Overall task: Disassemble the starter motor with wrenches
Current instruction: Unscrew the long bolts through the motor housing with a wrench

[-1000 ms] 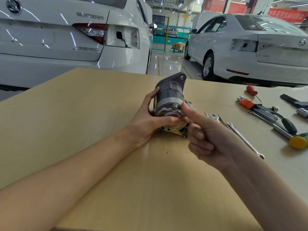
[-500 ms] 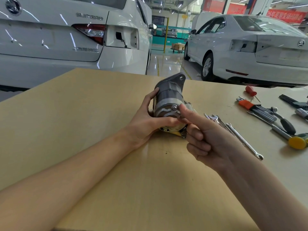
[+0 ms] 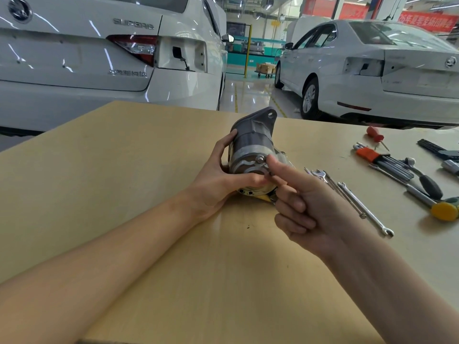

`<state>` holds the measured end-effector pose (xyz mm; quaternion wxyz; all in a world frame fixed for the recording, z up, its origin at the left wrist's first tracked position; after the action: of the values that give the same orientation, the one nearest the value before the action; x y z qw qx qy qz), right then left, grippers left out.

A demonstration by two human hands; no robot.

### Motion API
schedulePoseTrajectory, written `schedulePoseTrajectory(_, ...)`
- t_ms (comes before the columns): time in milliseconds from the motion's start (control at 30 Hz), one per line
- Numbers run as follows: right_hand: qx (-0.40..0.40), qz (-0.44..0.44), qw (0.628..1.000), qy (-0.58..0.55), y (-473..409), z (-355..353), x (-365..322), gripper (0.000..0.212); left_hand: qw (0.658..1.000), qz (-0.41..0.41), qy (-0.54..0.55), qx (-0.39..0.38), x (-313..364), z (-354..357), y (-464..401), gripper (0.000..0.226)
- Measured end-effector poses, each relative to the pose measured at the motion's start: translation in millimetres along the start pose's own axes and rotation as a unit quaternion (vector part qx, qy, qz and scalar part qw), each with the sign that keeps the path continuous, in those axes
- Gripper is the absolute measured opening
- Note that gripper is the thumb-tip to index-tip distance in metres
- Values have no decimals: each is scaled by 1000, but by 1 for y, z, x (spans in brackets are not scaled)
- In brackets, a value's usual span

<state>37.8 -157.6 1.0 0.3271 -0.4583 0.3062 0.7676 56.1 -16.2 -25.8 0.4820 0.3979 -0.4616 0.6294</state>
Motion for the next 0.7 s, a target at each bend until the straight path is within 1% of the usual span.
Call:
schedulePoseTrajectory(100,11,-11,999,37,0,-3,-2,46,1000,1,1,5,0,1,0,110)
schedulePoseTrajectory(167,-13,5,1000,-14,1,-2,-2,44,1000,-2,5,2,1,2,1,115)
schedulePoseTrajectory(233,-61,15,995,-75,2,3,-4,36,1000,-2,7,1,3,3,2,110)
schedulePoseTrajectory(267,-74,14,993,-86,2,5,-4,31,1000,-3,9,1,4,3,3,110)
schedulePoseTrajectory(333,-73,5,994,-76,2,5,-4,21,1000,-6,12,1,3,4,3,109)
schedulePoseTrajectory(400,-46,-9,998,-41,2,4,-3,18,1000,-5,9,-3,3,4,2,111)
schedulePoseTrajectory(467,-8,-38,999,15,2,2,-3,25,1000,-4,12,-6,2,3,2,113)
schedulePoseTrajectory(500,13,-65,996,57,3,1,-5,30,1000,-3,15,-5,2,2,2,110)
schedulePoseTrajectory(533,32,-96,990,100,4,0,-7,33,1000,-3,15,-2,2,2,2,107)
schedulePoseTrajectory(600,63,-143,976,154,8,0,-9,32,1000,-5,14,2,3,1,3,106)
schedulePoseTrajectory(667,88,-172,962,191,11,0,-12,29,1000,-4,15,1,3,3,3,112)
schedulePoseTrajectory(700,103,-192,950,223,13,1,-14,28,1000,-4,17,-2,3,4,4,112)
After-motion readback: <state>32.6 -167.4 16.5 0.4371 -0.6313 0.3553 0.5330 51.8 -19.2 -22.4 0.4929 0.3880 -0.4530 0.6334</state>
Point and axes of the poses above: each hand's wrist, its own y-axis away from the middle knuckle, its own z-axis out of the palm, x = y × z, the point moved 5 cm from there along -y, towards the middle knuckle, and after that the axes turned 1 degree about -x, right-handed, at the moved point
